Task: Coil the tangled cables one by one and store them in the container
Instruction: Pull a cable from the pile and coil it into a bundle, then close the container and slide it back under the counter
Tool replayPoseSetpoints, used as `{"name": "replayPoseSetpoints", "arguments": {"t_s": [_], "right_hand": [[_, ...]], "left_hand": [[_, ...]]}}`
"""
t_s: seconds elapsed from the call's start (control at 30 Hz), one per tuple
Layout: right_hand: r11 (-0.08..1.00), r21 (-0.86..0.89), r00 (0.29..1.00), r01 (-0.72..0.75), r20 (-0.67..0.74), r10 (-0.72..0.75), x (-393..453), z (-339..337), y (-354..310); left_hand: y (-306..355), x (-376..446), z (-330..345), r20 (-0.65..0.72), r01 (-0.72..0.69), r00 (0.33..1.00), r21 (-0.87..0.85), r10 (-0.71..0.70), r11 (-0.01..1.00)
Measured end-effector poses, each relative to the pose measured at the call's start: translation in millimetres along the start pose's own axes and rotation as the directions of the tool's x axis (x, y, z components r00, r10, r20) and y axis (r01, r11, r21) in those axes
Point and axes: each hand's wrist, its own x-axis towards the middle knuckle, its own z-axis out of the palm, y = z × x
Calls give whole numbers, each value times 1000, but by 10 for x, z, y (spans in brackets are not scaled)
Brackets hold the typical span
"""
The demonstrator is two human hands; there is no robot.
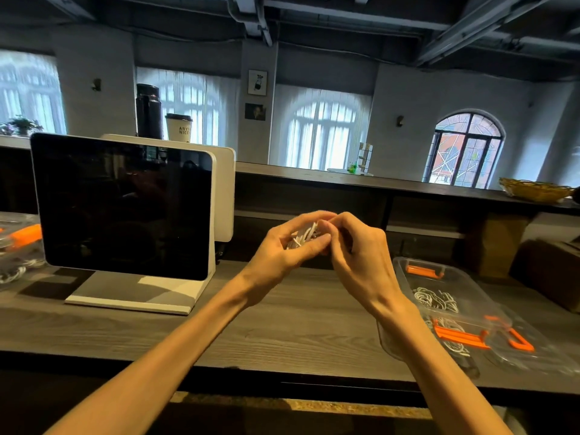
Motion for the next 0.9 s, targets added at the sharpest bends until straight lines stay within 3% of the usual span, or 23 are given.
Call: {"name": "replayPoseSetpoints", "arguments": {"t_s": [0.1,0.23,0.37,0.5,0.57,0.67,0.73,0.9], "right_hand": [[996,-65,998,53,21,-52,20,-28,67],[992,-113,995,51,-80,-61,21,-53,134],[992,-82,995,-97,-14,96,-17,-145,209],[965,111,970,-236,-27,240,-80,-377,268],[908,186,914,-376,-85,396,-109,-527,332],[769,219,795,-600,59,604,-168,-754,463],[762,156,777,-629,128,616,-238,-855,533],[774,219,784,-595,-57,619,-275,-1209,821]], "left_hand": [[-22,4,-17,42,-13,999,59,11,998],[-51,75,48,44,59,997,37,-60,998],[-196,159,163,24,97,995,-19,-97,995],[-295,263,362,70,151,987,-115,-144,982],[-308,348,502,76,186,982,-175,-175,967],[-349,492,756,128,219,972,-180,-198,959],[-377,583,924,181,229,962,-124,-205,966],[-392,845,1386,338,188,927,-44,-163,981]]}}
